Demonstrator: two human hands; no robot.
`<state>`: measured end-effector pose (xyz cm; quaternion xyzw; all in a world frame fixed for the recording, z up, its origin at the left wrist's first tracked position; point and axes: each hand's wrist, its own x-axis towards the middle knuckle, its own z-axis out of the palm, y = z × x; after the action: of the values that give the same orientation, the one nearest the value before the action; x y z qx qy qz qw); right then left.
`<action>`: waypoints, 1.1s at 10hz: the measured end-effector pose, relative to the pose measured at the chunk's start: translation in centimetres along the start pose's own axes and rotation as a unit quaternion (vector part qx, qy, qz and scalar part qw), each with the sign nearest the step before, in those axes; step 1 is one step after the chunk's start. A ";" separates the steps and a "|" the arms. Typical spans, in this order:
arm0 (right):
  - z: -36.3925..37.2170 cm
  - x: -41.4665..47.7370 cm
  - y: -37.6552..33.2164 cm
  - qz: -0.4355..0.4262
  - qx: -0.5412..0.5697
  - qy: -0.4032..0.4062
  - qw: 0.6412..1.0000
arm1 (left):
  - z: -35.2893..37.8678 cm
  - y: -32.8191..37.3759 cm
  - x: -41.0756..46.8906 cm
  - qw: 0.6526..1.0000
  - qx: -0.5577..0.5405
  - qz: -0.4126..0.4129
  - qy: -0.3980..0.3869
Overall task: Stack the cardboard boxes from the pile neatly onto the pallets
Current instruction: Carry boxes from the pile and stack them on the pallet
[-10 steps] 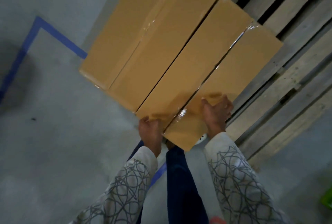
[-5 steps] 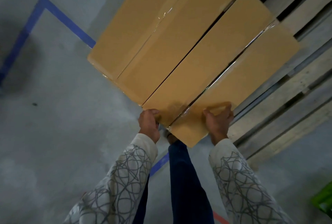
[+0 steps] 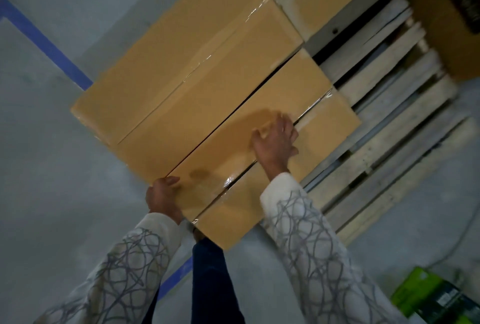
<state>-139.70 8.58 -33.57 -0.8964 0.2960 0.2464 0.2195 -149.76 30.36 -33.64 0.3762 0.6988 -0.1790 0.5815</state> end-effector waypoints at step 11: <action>-8.5 17.0 -3.7 0.038 -0.051 0.002 0.998 | -1.3 -0.4 -2.0 0.997 -0.065 0.000 0.036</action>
<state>-122.79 -0.49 -35.73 -0.8951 0.3172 0.2672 0.1636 -150.87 30.40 -31.49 0.3435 0.7294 -0.1196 0.5794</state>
